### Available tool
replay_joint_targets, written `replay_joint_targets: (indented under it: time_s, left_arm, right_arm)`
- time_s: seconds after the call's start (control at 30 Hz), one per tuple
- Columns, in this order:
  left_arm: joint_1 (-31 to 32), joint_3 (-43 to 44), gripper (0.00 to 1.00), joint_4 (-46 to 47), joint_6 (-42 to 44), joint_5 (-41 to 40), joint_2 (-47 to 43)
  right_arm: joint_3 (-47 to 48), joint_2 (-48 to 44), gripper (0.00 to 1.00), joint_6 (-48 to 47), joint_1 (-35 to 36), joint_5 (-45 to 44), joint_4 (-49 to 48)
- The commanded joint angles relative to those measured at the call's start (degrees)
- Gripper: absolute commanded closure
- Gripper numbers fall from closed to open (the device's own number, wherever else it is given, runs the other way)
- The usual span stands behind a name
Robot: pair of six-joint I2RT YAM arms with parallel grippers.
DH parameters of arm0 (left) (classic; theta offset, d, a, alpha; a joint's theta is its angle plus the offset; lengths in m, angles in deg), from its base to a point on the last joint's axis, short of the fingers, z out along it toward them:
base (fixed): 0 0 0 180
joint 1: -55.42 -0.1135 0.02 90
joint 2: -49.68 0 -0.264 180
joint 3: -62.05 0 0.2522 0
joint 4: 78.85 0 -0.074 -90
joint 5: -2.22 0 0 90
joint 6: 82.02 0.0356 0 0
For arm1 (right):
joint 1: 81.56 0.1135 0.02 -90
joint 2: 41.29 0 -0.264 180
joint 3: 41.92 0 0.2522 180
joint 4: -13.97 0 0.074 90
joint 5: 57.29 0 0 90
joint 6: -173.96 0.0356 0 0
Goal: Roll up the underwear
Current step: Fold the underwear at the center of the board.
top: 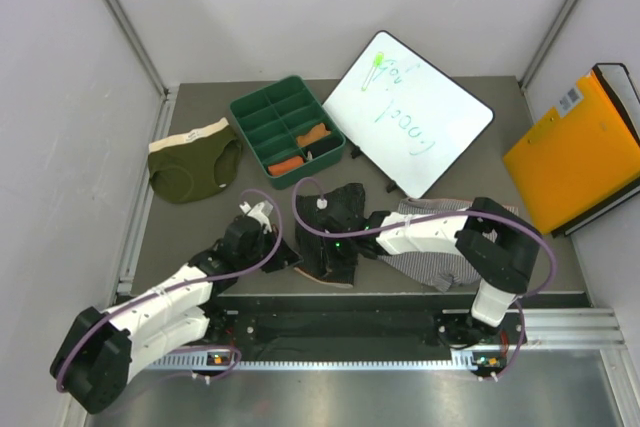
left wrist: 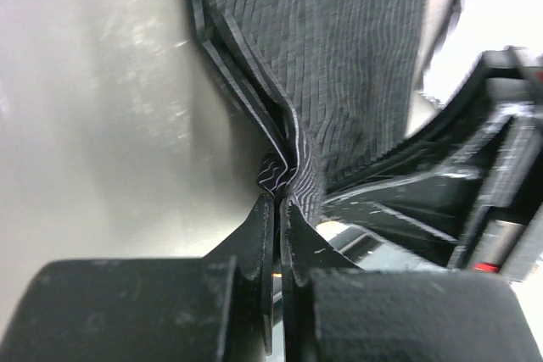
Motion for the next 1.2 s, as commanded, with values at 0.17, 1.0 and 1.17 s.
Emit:
replay_joint_targets:
  time_s: [0.17, 1.0, 1.17]
  left_arm:
    - [0.2, 5.8, 1.0, 0.6, 3.4, 1.2, 2.9]
    - [7.3, 11.9, 1.0, 2.4, 5.7, -1.0, 10.3]
    - [10.6, 14.2, 1.0, 6.1, 5.4, -1.4, 15.5]
  right_arm:
    - [-0.9, -11.5, 0.68, -0.2, 1.0, -6.4, 7.6]
    - [-10.4, -9.8, 0.9, 4.3, 0.8, -9.8, 5.9]
    - [-11.4, -8.5, 0.94, 4.8, 0.9, -9.3, 4.1]
